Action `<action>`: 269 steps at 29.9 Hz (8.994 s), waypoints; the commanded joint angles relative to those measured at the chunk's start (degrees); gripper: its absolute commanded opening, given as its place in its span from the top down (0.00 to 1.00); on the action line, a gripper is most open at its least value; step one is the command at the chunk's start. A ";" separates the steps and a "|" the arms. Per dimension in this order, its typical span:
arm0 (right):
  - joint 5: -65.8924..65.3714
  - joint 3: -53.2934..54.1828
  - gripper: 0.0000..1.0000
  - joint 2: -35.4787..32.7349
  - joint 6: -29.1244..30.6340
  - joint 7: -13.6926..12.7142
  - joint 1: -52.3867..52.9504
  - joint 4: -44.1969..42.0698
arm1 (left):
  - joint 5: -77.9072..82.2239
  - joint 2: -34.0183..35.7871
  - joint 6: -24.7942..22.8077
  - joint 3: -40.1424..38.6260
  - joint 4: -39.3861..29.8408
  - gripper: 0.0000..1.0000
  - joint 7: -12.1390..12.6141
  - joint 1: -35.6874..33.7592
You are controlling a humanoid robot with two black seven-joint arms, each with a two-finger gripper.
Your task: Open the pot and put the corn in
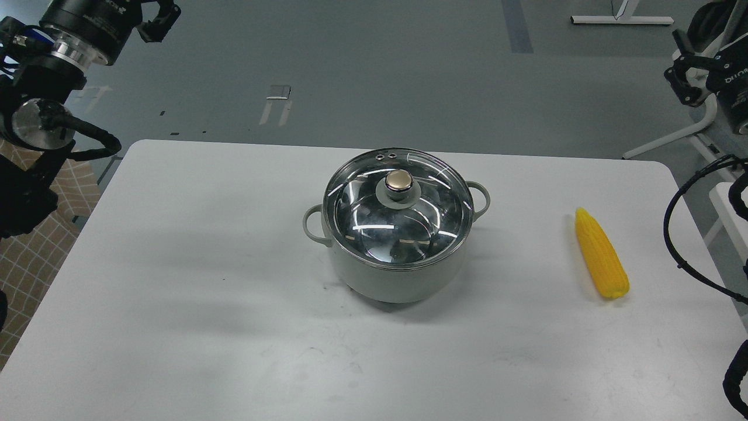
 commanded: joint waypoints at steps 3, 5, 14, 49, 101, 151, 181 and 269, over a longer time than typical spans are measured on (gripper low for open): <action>0.10 0.05 0.00 0.11 0.00 0.01 -0.40 0.42 | 0.02 -0.14 0.33 0.10 0.43 0.02 0.09 0.45; 0.10 0.14 0.00 0.02 0.00 0.01 -0.40 0.60 | 0.02 -0.40 0.33 0.10 0.96 0.02 0.09 0.36; 0.10 0.22 0.00 -2.35 0.00 -0.52 -0.75 0.60 | 0.02 -0.58 -0.19 -0.52 2.28 0.02 -0.08 -0.34; 0.27 2.42 0.00 -3.67 0.00 -0.16 -6.64 4.55 | 111.47 -9.54 14.03 18.19 -29.01 0.15 -3.51 -0.87; 0.18 2.42 0.00 -3.58 0.00 0.01 -7.87 5.52 | 112.35 -11.30 19.66 23.56 -24.70 0.68 -4.74 2.56; 0.18 2.16 0.00 -2.96 0.00 0.01 -10.77 7.63 | 97.14 17.36 34.25 23.39 -10.47 0.67 -6.14 23.12; -0.08 0.23 0.00 -4.72 0.00 -0.08 -15.33 8.68 | 90.73 14.01 36.01 23.39 -7.21 0.20 -9.45 25.32; -73.11 -49.60 1.00 1.16 -0.67 4.23 3.29 30.49 | 5.12 -5.50 12.01 -1.48 9.05 0.03 1.68 -11.06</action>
